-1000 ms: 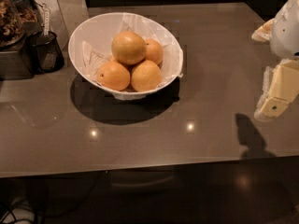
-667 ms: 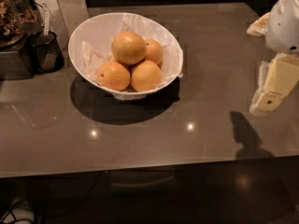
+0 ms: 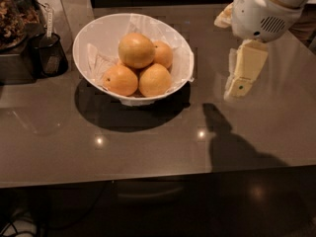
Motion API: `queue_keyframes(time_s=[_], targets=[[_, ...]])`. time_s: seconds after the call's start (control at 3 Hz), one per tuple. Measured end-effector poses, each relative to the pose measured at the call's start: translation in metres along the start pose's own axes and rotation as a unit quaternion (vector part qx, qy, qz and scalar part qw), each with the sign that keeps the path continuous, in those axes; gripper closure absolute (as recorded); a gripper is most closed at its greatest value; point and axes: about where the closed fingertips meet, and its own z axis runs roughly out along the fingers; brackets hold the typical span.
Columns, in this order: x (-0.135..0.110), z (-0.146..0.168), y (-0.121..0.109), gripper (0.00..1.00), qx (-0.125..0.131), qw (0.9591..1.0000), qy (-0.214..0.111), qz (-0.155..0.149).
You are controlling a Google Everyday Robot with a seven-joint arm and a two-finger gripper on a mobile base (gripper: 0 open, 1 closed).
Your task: Pick orange from white bowl
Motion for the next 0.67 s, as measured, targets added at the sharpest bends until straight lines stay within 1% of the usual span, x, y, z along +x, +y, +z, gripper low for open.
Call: queue_keyframes(time_s=[0.33, 0.67], targets=[[-0.0023, 0.0009, -0.0015, 0.0, 0.001, 1.0, -0.002, -0.002], [-0.007, 0.0031, -0.0038, 0.0, 0.002, 0.9999, -0.013, -0.007]])
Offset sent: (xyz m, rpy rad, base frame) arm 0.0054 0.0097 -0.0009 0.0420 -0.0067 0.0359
